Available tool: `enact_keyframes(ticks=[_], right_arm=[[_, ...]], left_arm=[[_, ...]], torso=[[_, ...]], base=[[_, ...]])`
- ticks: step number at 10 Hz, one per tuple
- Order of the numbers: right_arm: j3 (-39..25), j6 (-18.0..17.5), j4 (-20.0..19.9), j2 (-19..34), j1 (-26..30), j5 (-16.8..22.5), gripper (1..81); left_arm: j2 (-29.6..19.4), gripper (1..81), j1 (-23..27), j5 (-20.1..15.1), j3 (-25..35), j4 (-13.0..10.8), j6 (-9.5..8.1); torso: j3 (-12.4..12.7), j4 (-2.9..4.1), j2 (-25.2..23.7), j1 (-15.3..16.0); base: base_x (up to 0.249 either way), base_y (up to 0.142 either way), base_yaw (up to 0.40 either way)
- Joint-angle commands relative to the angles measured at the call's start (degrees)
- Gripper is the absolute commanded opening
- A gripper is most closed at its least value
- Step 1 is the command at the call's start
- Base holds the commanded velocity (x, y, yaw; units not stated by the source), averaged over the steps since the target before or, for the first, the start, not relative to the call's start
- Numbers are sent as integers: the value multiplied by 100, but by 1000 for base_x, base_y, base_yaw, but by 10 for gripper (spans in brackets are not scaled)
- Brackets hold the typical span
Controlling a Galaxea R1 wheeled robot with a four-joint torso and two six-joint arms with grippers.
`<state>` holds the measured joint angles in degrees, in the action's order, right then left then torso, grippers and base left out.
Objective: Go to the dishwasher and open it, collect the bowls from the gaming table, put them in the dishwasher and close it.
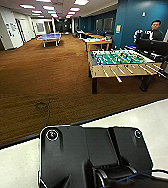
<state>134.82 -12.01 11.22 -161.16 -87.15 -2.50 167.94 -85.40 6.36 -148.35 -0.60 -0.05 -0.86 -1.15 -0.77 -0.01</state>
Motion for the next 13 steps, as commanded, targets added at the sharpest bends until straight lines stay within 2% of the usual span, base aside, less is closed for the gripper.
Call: enact_keyframes(ticks=[1, 5, 13], right_arm=[[-18, 5, 56, 20, 317, 232, 811], [61, 5, 56, -24, 307, 232, 811], [61, 14, 65, -24, 299, 232, 811]], left_arm=[[-49, 811, 352, -241, -1, 42, -4], [-58, 811, 352, -250, -1, 51, -4], [-58, 811, 352, -250, -1, 51, -13]], torso=[[0, 0, 0, 1], [0, 0, 0, 1], [-2, 0, 2, 3]], base=[[139, 0, 0], [138, 0, 0], [112, 95, 0]])
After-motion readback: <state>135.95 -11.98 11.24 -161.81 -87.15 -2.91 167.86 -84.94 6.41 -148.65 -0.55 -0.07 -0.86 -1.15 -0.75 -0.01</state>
